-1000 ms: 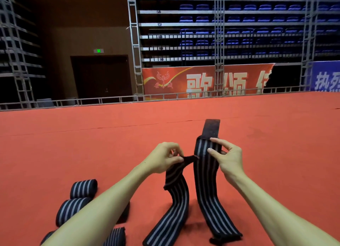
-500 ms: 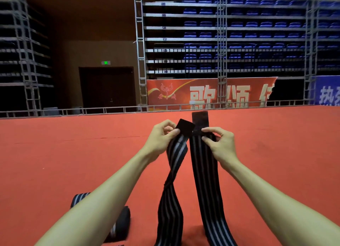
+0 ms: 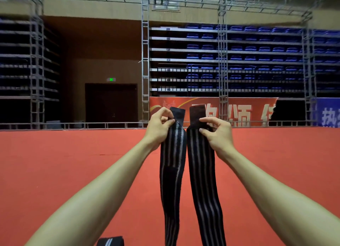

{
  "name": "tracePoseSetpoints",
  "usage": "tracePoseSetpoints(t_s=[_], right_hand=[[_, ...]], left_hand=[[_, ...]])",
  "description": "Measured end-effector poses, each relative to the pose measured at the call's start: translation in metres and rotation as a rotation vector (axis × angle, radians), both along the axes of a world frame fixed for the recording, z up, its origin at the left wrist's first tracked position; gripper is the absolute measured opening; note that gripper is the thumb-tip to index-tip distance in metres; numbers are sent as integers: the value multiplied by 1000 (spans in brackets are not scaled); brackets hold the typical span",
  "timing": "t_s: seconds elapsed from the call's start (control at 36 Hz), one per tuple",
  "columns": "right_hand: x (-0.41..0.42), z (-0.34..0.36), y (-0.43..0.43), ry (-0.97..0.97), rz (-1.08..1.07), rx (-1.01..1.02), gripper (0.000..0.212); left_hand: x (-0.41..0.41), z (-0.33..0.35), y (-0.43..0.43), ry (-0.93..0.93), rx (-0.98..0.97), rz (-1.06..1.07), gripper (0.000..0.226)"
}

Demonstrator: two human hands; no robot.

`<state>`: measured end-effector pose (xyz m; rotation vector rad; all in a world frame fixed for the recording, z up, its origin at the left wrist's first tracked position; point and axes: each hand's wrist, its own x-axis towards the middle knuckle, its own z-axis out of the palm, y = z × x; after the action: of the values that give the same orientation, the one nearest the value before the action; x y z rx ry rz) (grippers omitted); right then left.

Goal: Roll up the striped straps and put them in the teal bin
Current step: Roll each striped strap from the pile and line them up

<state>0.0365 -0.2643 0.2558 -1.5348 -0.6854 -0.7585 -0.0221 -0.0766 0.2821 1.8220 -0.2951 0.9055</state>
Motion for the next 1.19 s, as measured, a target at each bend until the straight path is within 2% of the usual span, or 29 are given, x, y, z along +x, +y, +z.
tracePoseSetpoints(t_s=[0.14,0.25,0.33,0.53,0.69,0.94,1.06,1.19], right_hand=[[4,8,3,6,-20,-12,38],[3,15,6,24,-22,-35,35],[6,23,8,39,-47,-46,32],[4,44,15,70,32,40,23],[-2,34,26,65,91,60,27],[-13,24,31,112,231,88,7],[-19,22,32,83,229,67,16],[-22,22,30,52,215,70,13]], left_hand=[[3,4,1,-3,49,-47,29],[1,1,6,18,115,-75,23],[-1,2,10,26,156,-99,28],[-5,18,13,-101,0,-145,35],[-3,9,5,-96,-100,-226,30],[-6,9,4,-79,-212,-311,29],[-9,9,0,-92,-270,-317,28],[-8,6,-4,-98,-257,-273,29]])
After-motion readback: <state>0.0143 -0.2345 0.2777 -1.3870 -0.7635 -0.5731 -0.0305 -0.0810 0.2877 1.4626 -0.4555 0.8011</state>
